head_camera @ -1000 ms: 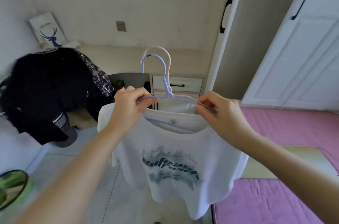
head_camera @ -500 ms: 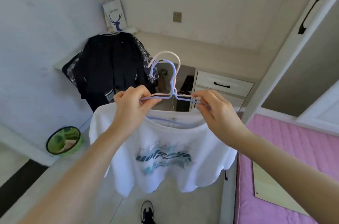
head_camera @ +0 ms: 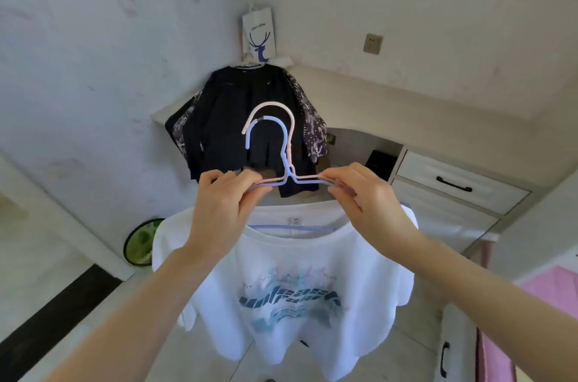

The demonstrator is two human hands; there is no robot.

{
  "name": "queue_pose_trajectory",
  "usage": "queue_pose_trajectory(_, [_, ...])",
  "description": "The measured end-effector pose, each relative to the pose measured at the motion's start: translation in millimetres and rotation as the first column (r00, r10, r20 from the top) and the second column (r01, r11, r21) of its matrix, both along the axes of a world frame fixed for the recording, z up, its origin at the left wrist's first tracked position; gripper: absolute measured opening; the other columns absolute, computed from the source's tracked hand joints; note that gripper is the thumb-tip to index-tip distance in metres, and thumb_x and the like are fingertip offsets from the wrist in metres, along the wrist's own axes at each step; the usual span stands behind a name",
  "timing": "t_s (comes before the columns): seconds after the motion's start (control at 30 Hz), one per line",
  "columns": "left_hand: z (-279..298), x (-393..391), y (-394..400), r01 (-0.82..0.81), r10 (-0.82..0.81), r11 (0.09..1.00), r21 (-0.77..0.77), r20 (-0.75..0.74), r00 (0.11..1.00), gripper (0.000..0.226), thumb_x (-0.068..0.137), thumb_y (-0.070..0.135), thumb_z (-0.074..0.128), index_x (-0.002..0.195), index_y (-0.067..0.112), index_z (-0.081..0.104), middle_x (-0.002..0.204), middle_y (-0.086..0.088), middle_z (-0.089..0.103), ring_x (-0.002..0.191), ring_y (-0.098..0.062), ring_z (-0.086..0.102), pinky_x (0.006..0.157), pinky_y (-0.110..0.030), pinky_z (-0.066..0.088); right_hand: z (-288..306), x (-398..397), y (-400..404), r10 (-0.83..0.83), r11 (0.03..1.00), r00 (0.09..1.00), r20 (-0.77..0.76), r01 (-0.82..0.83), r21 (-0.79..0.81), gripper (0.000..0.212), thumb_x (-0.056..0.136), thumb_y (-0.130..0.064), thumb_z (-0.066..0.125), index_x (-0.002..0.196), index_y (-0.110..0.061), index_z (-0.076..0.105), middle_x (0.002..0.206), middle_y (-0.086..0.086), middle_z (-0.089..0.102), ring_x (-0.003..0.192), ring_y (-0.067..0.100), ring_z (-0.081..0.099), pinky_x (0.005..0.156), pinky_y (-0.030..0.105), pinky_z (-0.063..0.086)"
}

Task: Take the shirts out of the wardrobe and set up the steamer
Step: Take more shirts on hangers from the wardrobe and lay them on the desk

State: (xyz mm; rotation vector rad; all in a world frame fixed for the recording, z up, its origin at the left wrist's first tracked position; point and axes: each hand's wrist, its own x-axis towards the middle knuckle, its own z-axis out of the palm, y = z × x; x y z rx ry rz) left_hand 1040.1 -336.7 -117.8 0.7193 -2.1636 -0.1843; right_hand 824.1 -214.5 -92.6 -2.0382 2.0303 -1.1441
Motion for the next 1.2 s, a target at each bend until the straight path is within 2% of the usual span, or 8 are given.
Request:
queue_pose_trajectory(0.13, [-1.8,10.2,-46.0,-0.032,0.032,0.999,0.006,-0.057,0.998,0.025,0.097,0.035,0.05,0.082,0.018,0.061,0.059,0.015,0.047,0.053,-0.009,0.039,0.067,-0.04,0.039,2.9,5.8,-53.4,-0.048,0.998,0.995,-0.088,0.044,-0.051,0.024,0.094,-0.034,0.051,0.099,-0.019,0.069,0.082,-0.007,0.065,0.072,0.015,0.058,0.066,0.035,0.05])
queue_pose_trajectory(0.4, [-1.1,20.7,-128.7,-0.002,0.008,0.998,0.055,-0.108,0.994,0.025,0.096,0.033,0.054,0.078,0.016,0.058,0.057,0.023,0.039,0.052,0.0,0.037,0.06,-0.034,0.037,-16.5,3.0,-125.6,-0.147,0.987,0.985,-0.093,0.152,0.052,0.028,0.097,-0.033,0.04,0.098,-0.02,0.065,0.089,-0.013,0.059,0.081,0.017,0.056,0.084,0.046,0.045])
queue_pose_trajectory(0.67, [1.2,1.0,-210.3,-0.024,0.031,0.991,0.128,-0.054,0.998,0.026,0.095,0.042,0.052,0.075,0.025,0.049,0.055,0.015,0.039,0.049,-0.009,0.038,0.059,-0.025,0.028,-13.4,-8.9,-203.1,-0.179,0.967,0.977,0.113,0.154,0.202,0.016,0.101,-0.021,0.042,0.09,-0.02,0.053,0.086,-0.015,0.049,0.085,0.013,0.046,0.082,0.038,0.04])
queue_pose_trajectory(0.83, [10.3,-24.1,-276.2,-0.046,0.052,0.986,0.16,-0.032,0.998,0.035,0.093,0.047,0.049,0.072,0.02,0.051,0.057,0.008,0.04,0.052,-0.015,0.038,0.053,-0.027,0.031,1.2,-39.3,-270.1,-0.18,0.97,0.978,0.107,0.159,0.184,0.019,0.102,-0.021,0.04,0.087,-0.02,0.05,0.08,-0.015,0.048,0.077,0.003,0.048,0.07,0.031,0.028])
queue_pose_trajectory(0.93, [15.1,-38.0,-321.1,-0.132,0.137,0.954,0.268,0.0,0.991,0.036,0.089,0.052,0.046,0.071,0.021,0.052,0.073,0.007,0.046,0.068,-0.014,0.047,0.063,-0.026,0.038,8.7,-76.8,-318.6,-0.17,0.978,0.977,0.128,0.152,0.142,0.019,0.101,-0.021,0.042,0.084,-0.021,0.051,0.075,-0.013,0.049,0.069,0.008,0.047,0.069,0.031,0.031])
queue_pose_trajectory(1.0, [17.7,-46.2,-350.7,-0.183,0.178,0.954,0.24,0.04,0.983,0.037,0.089,0.051,0.046,0.07,0.02,0.05,0.084,0.005,0.048,0.075,-0.009,0.047,0.071,-0.017,0.034,12.3,-103.2,-347.4,-0.165,0.98,0.978,0.127,0.148,0.132,0.02,0.1,-0.025,0.042,0.082,-0.025,0.05,0.073,-0.011,0.05,0.068,0.014,0.049,0.064,0.034,0.035])
queue_pose_trajectory(1.07, [22.1,-60.7,-372.1,-0.244,0.224,0.954,0.177,0.124,0.967,0.039,0.094,0.05,0.045,0.077,0.016,0.054,0.094,0.004,0.051,0.079,-0.011,0.05,0.076,-0.021,0.036,17.9,-123.4,-371.8,-0.168,0.978,0.979,0.115,0.15,0.147,0.02,0.1,-0.03,0.041,0.081,-0.028,0.05,0.072,-0.008,0.053,0.069,0.018,0.052,0.058,0.038,0.041])
queue_pose_trajectory(1.2, [32.3,-97.5,-391.4,-0.441,0.419,0.895,0.063,0.213,0.882,0.045,0.091,0.061,0.026,0.074,0.022,0.043,0.076,0.007,0.046,0.063,-0.026,0.052,0.057,-0.036,0.044,30.4,-153.2,-416.0,-0.177,0.98,0.974,0.141,0.16,0.122,0.021,0.099,-0.027,0.044,0.084,-0.02,0.056,0.072,-0.004,0.058,0.069,0.019,0.054,0.057,0.035,0.04])
